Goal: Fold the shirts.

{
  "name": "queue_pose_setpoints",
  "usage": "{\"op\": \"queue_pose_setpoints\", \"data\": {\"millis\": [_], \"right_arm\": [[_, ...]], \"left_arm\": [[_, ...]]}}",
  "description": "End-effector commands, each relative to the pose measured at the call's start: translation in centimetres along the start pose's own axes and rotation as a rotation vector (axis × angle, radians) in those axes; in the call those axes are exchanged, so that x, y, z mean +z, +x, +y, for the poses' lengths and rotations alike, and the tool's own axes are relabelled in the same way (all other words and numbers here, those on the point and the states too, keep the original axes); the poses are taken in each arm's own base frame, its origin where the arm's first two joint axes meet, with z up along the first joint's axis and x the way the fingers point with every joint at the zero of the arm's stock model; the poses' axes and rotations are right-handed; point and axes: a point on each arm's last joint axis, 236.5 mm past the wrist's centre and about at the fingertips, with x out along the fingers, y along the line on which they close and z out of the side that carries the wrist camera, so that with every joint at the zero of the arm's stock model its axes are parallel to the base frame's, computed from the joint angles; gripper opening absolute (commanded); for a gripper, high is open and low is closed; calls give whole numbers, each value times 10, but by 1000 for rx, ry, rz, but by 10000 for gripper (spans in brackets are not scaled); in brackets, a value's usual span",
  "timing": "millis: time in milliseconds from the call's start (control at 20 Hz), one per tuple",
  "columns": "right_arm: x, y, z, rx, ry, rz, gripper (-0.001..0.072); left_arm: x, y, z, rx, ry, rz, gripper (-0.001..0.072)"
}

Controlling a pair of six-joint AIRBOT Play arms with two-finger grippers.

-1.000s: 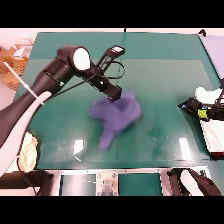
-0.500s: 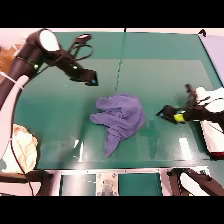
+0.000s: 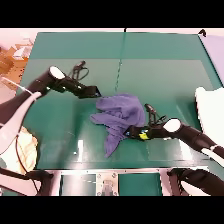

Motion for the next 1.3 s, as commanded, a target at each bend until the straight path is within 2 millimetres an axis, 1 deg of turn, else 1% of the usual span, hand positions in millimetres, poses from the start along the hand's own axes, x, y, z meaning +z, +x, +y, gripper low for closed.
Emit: {"op": "queue_pose_setpoints", "data": {"millis": [0, 50, 100, 150, 200, 300, 350, 450, 500, 600, 750, 850, 1000, 1100, 1150, 1200, 1250], "right_arm": [[2, 22, -1, -14, 34, -36, 492], [9, 21, -4, -17, 45, -57, 485], [16, 17, -8, -20, 60, -71, 355], [22, 13, -14, -25, 63, -78, 164], [26, 8, -20, -30, 59, -72, 25], [36, -4, -36, -49, 65, -58, 19], [44, -13, -45, -67, 67, -59, 18], [67, -33, -55, -75, 45, -87, 17], [81, -45, -55, -67, 31, -112, 17], [116, -72, -46, -42, -19, -177, 18], [162, -122, -19, -20, -113, -264, 17], [181, -156, 0, -33, -198, -289, 17], [193, -202, 35, -58, -333, -311, 17], [198, -237, 54, -99, -410, -367, 17], [200, -259, 61, -134, -442, -419, 17], [199, -281, 69, -166, -471, -476, 17], [194, -299, 76, -193, -503, -523, 17]], "left_arm": [[-6, 41, -28, -90, 9, -30, 607], [-7, 44, -32, -88, 24, -27, 510], [-10, 45, -34, -92, 37, -20, 295], [-14, 44, -37, -106, 60, 1, 31], [-19, 38, -36, -116, 75, 36, 25], [-21, 18, -23, -111, 65, 96, 24], [-18, 5, -12, -99, 36, 111, 24], [-11, -24, 5, -69, 6, 96, 24], [-8, -36, 11, -54, -4, 83, 24], [0, -57, 6, -51, 12, 47, 23], [14, -87, -18, -43, 81, -27, 23], [21, -112, -35, -23, 136, -83, 24], [31, -155, -69, -13, 219, -192, 24], [38, -192, -98, 3, 289, -298, 24], [39, -211, -111, 14, 328, -343, 24], [39, -231, -122, 46, 377, -377, 24], [39, -249, -128, 90, 424, -402, 24]]}}
